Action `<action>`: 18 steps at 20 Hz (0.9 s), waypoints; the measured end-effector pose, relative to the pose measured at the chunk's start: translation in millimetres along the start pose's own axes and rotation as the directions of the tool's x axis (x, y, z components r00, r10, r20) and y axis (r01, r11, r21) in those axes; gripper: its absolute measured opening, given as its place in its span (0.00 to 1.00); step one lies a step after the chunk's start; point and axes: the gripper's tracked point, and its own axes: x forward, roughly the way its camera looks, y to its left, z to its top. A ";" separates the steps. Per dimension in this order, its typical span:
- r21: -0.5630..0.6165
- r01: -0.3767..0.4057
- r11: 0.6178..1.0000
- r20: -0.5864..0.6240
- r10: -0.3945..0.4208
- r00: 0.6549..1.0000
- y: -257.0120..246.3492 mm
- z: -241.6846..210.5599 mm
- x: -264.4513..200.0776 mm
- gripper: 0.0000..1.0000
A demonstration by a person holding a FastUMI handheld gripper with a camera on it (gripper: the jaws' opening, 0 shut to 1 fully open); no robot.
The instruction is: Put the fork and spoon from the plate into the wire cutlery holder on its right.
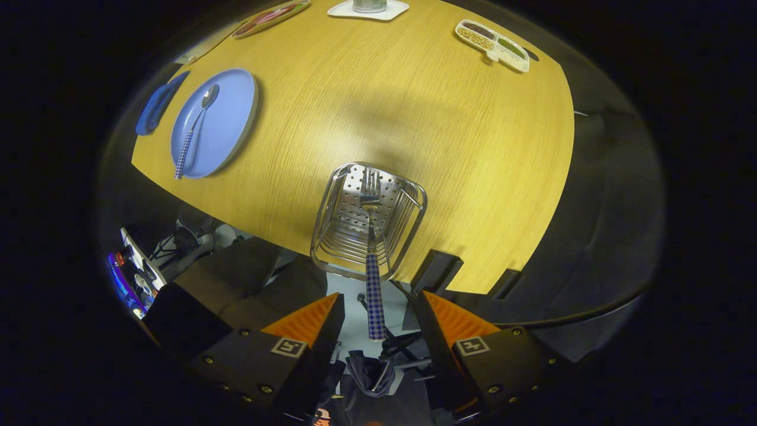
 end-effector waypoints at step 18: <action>0.318 -0.088 0.944 0.349 -0.030 0.937 105.3 -47.4 -18.6 0.98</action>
